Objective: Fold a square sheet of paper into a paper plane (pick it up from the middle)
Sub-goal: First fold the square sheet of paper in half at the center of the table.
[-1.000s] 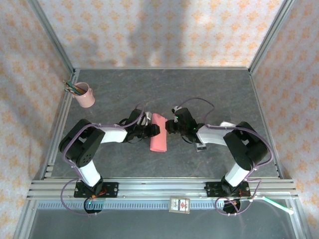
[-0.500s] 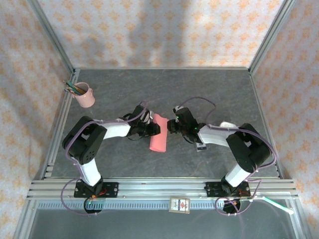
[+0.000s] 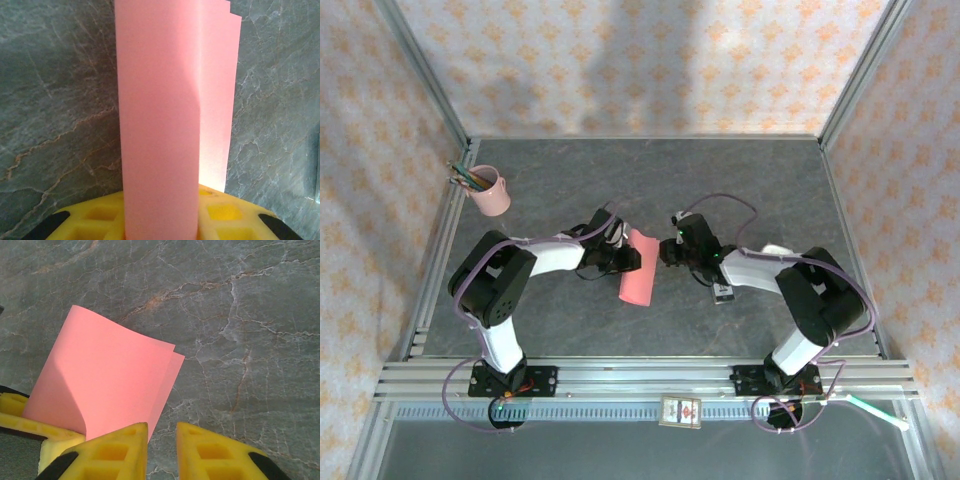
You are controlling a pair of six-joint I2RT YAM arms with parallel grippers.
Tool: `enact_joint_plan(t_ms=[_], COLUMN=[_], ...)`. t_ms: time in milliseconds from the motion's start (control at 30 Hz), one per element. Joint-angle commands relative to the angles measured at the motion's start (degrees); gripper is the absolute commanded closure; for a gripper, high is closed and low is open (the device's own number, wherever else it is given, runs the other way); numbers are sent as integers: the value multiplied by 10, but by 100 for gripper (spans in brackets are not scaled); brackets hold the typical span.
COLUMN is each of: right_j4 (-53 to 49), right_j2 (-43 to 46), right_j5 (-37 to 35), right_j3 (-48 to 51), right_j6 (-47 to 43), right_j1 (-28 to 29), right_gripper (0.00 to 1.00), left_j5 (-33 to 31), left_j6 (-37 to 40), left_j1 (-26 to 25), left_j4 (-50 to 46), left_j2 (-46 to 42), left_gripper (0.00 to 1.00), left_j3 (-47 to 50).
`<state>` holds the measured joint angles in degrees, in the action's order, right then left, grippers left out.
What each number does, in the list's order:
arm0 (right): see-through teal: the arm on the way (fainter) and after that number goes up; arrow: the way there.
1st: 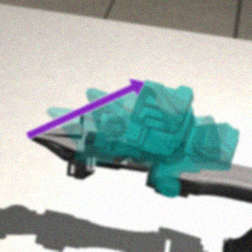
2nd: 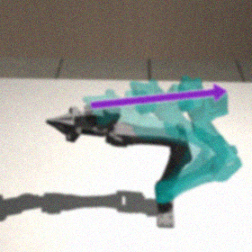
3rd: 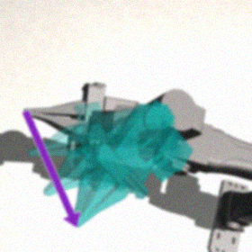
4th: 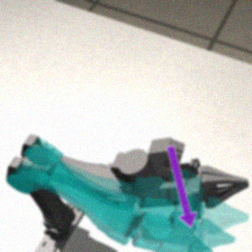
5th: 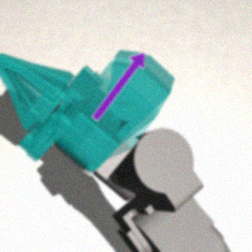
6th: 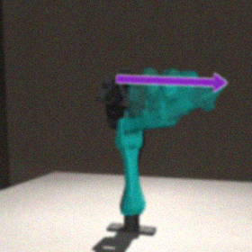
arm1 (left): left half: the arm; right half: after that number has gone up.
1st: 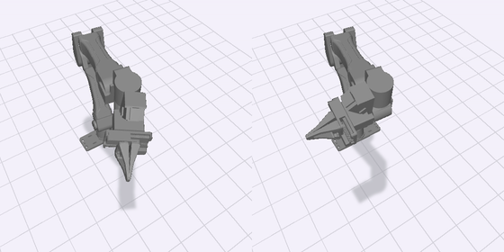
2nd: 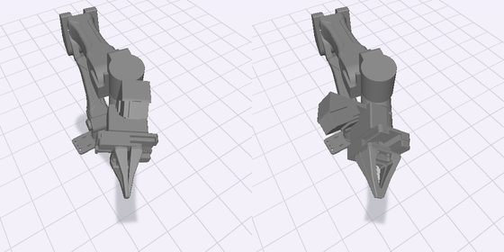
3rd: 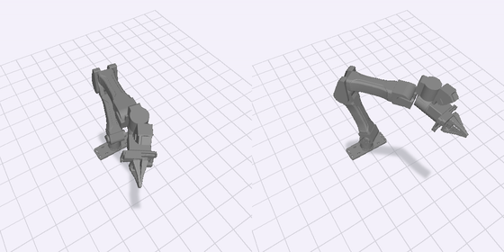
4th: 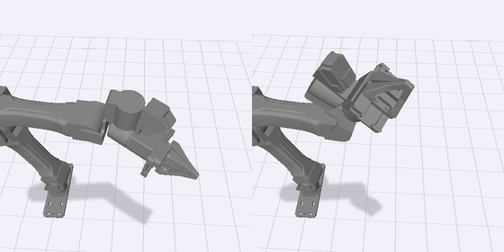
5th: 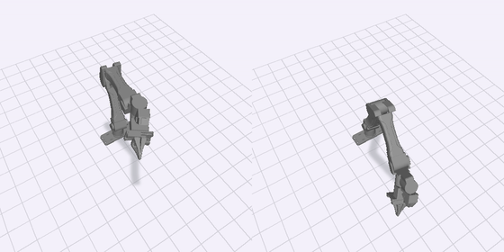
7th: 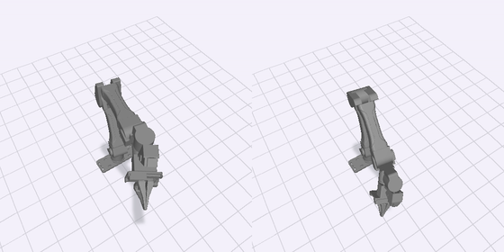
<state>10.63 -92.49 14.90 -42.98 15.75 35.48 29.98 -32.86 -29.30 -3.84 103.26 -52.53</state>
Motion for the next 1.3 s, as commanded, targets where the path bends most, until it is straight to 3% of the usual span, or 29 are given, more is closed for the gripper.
enact_joint_plan(t_ms=[0, 300, 800, 1033, 1267], right_j4=[-7, 11, -30, -40, -31], right_j2=[16, -15, -3, 1, -36], right_j5=[13, 64, 17, 19, 80], right_j3=[-6, -22, -31, -26, -47], right_j6=[-7, 22, 10, 2, 24], right_j1=[-4, -5, -26, -33, -34], right_gripper=[77, 73, 74, 73, 72], left_j5=[-132, -168, -235, -229, -215], left_j6=[36, 49, 68, 72, 84], left_j1=[12, 1, -24, -24, -26], left_j4=[-54, -72, -100, -109, -126], left_j2=[57, 77, 92, 83, 74], left_gripper=[69, 66, 62, 64, 68], left_j3=[19, 9, -8, -12, -18])
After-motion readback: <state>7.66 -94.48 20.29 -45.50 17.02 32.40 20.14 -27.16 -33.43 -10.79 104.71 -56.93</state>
